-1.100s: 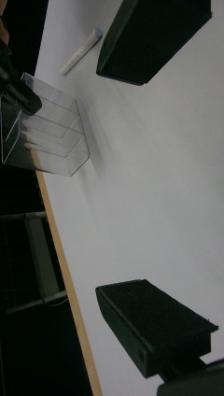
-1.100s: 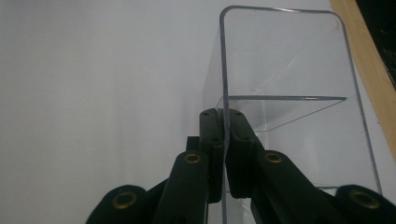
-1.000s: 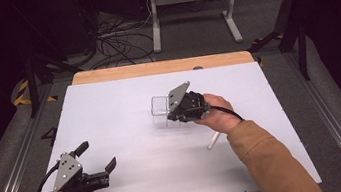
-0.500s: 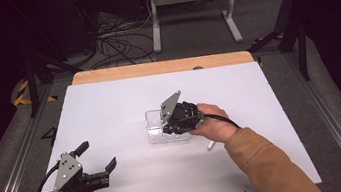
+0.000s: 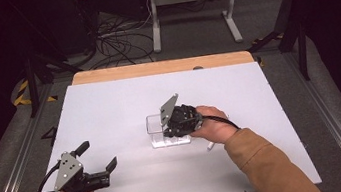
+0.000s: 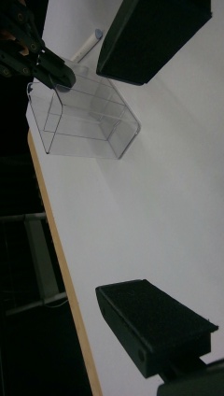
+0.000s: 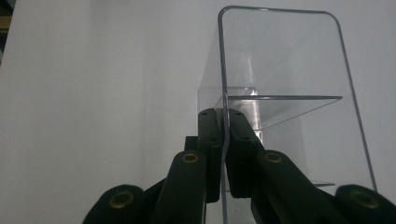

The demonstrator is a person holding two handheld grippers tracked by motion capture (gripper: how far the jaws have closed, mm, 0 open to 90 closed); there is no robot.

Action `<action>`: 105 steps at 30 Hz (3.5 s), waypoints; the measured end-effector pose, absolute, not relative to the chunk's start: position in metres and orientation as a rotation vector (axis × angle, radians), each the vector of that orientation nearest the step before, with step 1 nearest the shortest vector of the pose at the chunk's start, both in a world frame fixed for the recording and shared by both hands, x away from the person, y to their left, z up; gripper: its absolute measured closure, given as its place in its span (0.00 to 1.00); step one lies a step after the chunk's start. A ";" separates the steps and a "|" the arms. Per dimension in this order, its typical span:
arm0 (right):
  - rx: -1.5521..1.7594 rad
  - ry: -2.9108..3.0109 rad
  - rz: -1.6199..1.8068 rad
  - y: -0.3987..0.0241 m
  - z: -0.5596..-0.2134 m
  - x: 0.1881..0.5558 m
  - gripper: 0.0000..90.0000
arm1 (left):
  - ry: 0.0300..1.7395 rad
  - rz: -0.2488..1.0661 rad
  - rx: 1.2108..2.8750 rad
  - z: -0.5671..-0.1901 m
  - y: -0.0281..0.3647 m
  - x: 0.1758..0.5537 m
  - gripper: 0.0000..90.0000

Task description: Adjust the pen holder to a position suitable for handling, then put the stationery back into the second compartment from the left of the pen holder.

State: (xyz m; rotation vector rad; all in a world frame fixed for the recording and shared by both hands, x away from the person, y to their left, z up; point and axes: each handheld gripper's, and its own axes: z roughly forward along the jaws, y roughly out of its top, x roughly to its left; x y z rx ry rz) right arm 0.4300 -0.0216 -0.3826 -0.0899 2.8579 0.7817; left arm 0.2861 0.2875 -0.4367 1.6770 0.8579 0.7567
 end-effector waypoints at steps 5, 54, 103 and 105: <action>-0.074 2.855 0.793 -0.020 -0.383 0.430 0.95 | 0.855 0.754 1.678 -0.437 0.287 0.287 0.01; 0.273 2.441 1.411 -0.094 -0.329 0.407 0.10 | 0.852 0.738 1.673 -0.434 0.284 0.291 0.01; 0.878 2.100 1.490 -0.254 -0.467 0.355 0.01 | 0.733 0.587 1.726 -0.387 0.243 0.299 0.01; 0.891 2.116 1.483 -0.253 -0.468 0.356 0.02 | 0.721 0.580 1.744 -0.383 0.237 0.299 0.01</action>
